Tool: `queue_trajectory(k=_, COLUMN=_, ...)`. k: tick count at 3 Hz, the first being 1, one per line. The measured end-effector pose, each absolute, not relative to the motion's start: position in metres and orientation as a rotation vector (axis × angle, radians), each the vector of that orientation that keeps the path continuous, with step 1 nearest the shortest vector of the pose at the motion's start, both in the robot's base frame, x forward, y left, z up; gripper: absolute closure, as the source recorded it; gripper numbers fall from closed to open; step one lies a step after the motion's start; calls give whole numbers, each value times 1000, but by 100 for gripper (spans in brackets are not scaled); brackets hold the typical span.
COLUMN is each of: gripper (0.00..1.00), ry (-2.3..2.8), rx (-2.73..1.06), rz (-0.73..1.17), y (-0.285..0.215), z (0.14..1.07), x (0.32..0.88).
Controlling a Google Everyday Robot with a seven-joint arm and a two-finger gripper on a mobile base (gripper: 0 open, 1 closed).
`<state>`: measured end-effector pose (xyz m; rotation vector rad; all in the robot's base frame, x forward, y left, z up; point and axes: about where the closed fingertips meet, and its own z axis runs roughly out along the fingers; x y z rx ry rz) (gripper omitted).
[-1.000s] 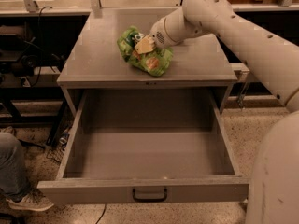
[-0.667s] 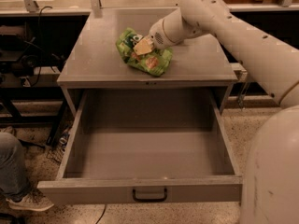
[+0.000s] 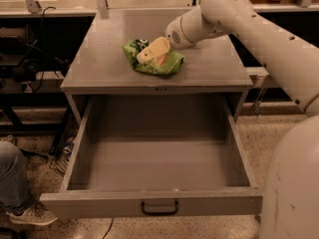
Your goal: Pick green rice chip bag from top drawer and place on counter
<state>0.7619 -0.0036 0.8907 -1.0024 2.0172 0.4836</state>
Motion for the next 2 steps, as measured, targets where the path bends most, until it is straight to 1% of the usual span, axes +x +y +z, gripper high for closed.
queue_trajectory(k=1, gripper=0, ry=1996, rx=-926, rz=467, y=-40, z=912, x=757)
queue_trajectory(k=2, gripper=0, ry=1976, rx=-811, rz=429, y=-94, z=936, x=744)
